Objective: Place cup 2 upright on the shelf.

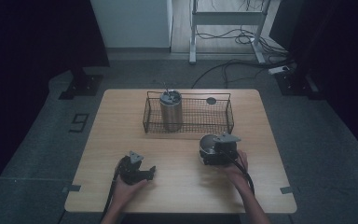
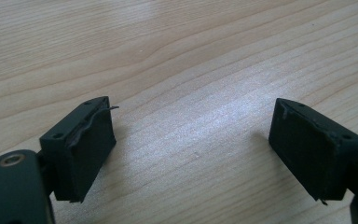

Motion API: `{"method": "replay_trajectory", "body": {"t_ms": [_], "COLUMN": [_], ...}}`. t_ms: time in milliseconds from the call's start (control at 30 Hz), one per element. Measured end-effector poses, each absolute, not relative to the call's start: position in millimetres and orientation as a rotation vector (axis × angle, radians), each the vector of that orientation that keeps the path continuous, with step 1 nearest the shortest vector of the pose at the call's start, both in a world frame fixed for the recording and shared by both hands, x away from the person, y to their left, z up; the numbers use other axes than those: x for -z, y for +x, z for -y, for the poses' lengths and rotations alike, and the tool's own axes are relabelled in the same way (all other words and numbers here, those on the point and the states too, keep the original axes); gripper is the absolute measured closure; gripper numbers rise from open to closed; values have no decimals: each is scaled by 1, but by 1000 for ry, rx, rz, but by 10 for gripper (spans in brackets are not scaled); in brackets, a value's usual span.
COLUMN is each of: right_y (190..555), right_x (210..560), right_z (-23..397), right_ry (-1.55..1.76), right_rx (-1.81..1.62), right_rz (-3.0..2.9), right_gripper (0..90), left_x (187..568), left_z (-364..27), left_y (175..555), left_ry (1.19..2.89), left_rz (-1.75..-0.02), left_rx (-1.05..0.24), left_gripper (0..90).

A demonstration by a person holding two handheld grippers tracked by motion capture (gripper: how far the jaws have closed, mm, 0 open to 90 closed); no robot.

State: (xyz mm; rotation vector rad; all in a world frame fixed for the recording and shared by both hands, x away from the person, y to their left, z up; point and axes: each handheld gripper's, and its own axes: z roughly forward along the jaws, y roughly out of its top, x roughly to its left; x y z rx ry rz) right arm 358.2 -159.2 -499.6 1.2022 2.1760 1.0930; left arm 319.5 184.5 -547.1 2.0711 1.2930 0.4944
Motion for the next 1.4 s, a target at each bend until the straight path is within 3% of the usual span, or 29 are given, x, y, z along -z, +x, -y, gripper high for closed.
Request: {"method": "replay_trajectory", "body": {"t_ms": [367, 1400], "right_y": [356, 353], "right_x": [497, 441], "right_z": [161, 166], "right_ry": [1203, 1185], "right_rx": [-1095, -1244], "right_rz": [-2138, -2075], "right_gripper": [69, 70], "left_x": [547, 547], "left_z": [-185, -184], "left_y": [320, 320], "left_ry": [2071, 2079], "left_rz": [-1293, -1292], "left_rx": [-494, -502], "left_gripper": [141, 141]}}
